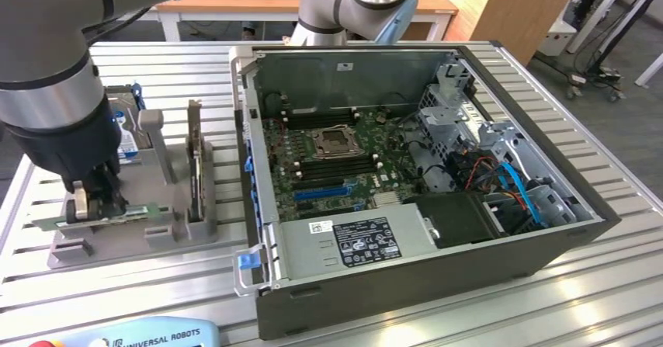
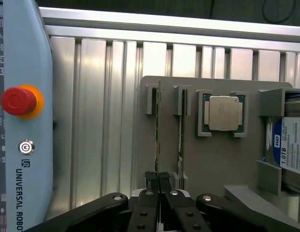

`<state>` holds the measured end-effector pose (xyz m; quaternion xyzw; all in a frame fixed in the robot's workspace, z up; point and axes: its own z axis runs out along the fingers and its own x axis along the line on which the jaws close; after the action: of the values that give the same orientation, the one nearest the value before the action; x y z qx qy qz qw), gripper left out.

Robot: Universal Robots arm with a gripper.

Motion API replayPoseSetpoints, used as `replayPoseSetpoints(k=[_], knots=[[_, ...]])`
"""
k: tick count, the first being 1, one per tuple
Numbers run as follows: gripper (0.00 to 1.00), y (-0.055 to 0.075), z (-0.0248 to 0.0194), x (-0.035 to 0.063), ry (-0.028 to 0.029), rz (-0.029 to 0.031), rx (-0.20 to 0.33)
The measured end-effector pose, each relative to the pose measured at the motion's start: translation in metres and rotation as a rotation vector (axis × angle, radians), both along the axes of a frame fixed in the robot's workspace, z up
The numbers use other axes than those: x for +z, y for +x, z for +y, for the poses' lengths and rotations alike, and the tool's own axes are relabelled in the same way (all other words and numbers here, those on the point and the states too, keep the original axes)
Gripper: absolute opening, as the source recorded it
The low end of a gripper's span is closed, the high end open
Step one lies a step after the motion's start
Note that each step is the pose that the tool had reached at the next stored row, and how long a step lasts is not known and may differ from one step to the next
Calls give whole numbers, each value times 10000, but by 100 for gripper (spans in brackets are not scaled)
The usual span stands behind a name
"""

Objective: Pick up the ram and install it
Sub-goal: 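Pick up the ram and move it above insertion slot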

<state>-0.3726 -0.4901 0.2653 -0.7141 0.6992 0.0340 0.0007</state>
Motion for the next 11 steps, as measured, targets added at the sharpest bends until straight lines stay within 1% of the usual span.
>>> replayPoseSetpoints(k=[11], knots=[[11, 1, 0, 321, 1, -1, -1]])
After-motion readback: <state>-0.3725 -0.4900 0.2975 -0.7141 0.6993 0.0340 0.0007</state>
